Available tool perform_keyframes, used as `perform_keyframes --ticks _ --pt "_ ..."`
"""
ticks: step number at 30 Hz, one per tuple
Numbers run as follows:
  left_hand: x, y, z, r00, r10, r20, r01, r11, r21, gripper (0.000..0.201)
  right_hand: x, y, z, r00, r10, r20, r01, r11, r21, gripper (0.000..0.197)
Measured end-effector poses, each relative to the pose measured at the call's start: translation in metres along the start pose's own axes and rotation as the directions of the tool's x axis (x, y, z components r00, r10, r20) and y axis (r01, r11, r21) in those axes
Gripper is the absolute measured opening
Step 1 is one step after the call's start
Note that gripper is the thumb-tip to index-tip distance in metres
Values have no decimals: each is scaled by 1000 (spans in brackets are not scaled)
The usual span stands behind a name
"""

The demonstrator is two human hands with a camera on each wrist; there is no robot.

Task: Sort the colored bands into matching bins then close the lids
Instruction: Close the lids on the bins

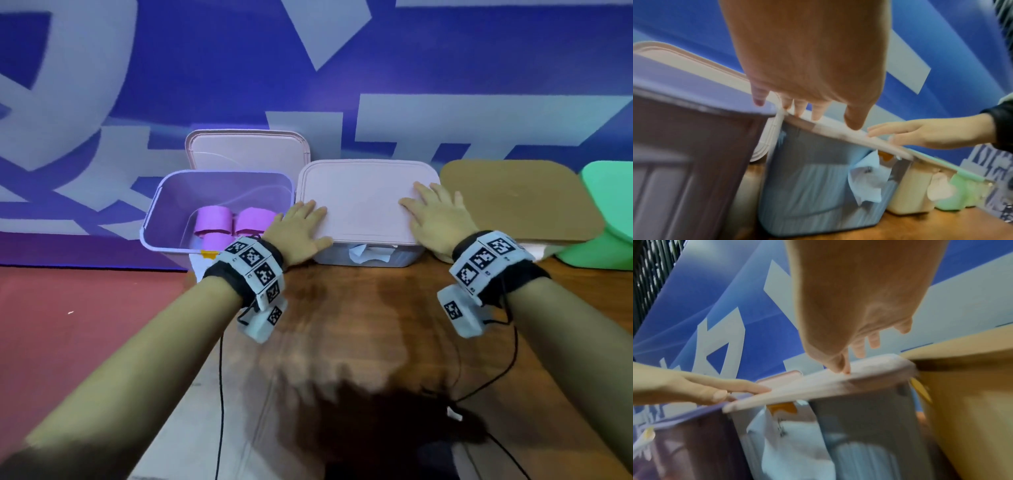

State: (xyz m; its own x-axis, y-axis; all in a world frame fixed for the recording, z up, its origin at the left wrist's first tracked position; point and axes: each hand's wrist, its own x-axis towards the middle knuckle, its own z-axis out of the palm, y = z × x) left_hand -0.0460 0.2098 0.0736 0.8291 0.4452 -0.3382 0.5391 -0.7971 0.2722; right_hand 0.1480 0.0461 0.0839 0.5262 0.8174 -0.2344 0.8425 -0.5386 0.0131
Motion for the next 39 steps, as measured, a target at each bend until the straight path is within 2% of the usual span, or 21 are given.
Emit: perform_keyframes --ticks 2,4,9,12,16,18,21,23,26,28,29,32,36,37,39 --pt "3 -13 -18 998 68 -15 -69 997 -35 70 8 -18 -12 998 40 -48 -37 997 66 48" --pt "5 -32 -39 992 115 -61 -119 991 -63 60 19 -43 -23 994 49 -100 -33 987 157 48" --pt "12 -105 -88 981 88 -170 -108 987 -116 45 56 -112 -43 988 89 -127 -37 932 360 47" --pt "18 -153 -108 968 -67 -244 12 975 -222 41 81 -146 -53 985 122 -120 -57 896 439 48" --pt "31 -202 -123 894 -367 -257 246 882 -402 37 120 -175 -67 976 183 -117 -90 830 551 45" --pt "41 -223 -125 858 -461 -225 330 832 -447 27 138 -182 -70 961 258 -100 -161 814 558 42" --pt "53 -243 -122 847 -525 -86 430 771 -470 45 158 -188 -67 917 396 -48 -314 791 526 38" --pt "61 -251 -120 842 -539 7 484 750 -451 61 166 -190 -60 897 443 -3 -384 781 493 36" --pt "70 -256 -114 878 -474 69 436 730 -527 55 173 -191 -49 887 460 41 -416 757 504 34" --pt "70 -253 -110 896 -437 79 397 709 -583 42 176 -191 -44 878 478 22 -405 719 565 32" --pt "68 -251 -110 899 -432 71 394 728 -561 42 177 -191 -43 873 488 5 -392 697 601 30" --pt "64 -252 -108 894 -441 -83 353 805 -477 44 174 -190 -46 864 500 -57 -327 644 692 29" --pt "51 -257 -113 879 -401 -259 210 813 -544 43 165 -189 -58 845 519 -130 -224 563 795 27" --pt "46 -256 -116 876 -390 -283 169 798 -578 42 163 -189 -61 843 524 -122 -209 527 824 24" --pt "32 -257 -121 861 -381 -336 88 763 -641 40 156 -191 -65 844 528 -89 -155 399 904 17"
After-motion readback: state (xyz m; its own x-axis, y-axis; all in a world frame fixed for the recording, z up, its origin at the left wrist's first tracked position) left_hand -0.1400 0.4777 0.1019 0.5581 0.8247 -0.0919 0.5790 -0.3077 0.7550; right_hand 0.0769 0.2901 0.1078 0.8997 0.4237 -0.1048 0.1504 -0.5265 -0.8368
